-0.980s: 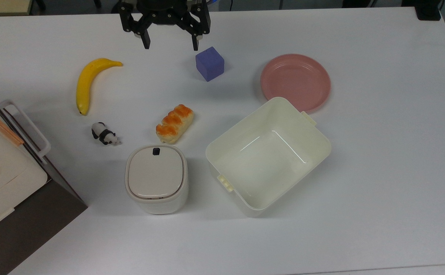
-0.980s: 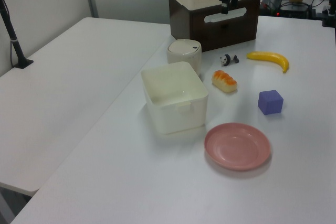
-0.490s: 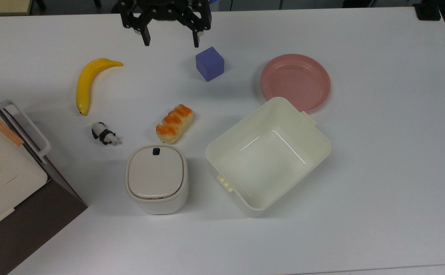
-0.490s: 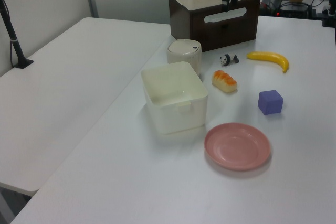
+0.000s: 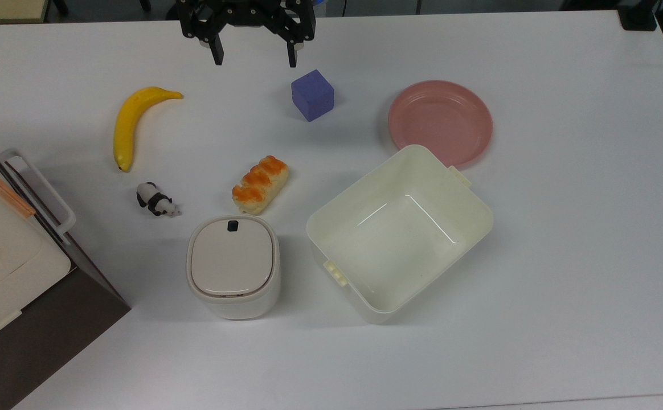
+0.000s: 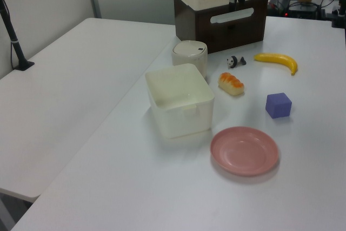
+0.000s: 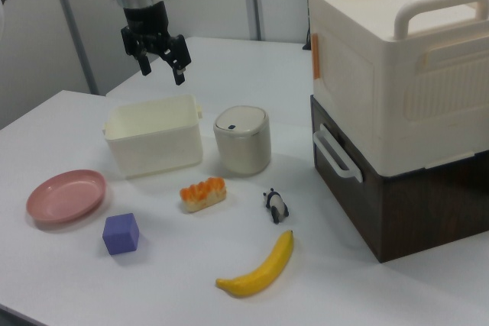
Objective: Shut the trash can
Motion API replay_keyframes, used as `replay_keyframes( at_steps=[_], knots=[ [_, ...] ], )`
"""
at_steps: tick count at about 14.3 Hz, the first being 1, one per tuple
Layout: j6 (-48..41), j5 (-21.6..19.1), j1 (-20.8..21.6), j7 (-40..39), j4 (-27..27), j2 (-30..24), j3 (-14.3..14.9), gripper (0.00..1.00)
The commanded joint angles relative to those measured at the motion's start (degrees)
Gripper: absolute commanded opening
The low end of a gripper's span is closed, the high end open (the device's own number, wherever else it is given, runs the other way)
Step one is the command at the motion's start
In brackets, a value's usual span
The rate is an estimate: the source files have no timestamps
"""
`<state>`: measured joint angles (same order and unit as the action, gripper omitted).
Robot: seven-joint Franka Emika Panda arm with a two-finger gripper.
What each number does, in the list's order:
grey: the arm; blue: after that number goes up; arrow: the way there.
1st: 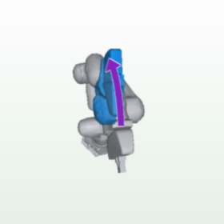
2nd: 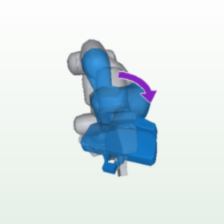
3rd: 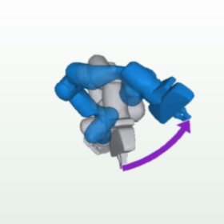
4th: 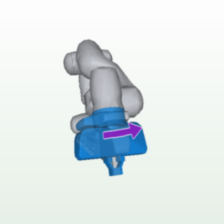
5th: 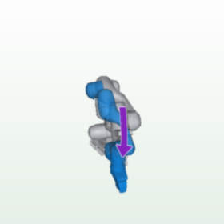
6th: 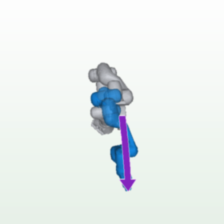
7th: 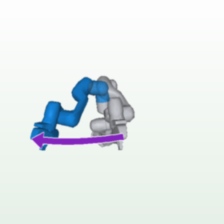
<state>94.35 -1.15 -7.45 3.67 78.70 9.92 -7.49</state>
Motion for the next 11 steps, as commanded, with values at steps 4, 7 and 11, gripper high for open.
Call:
replay_keyframes(
  at_steps=[4,7,11],
  knots=[
    [1.2,-1.3,1.6,-0.9,1.8,-1.2,2.2,1.00],
    [1.2,-1.3,1.6,-0.9,1.8,-1.1,2.3,1.00],
    [1.2,-1.3,1.6,-0.9,1.8,-1.1,2.4,1.00]
  ],
)
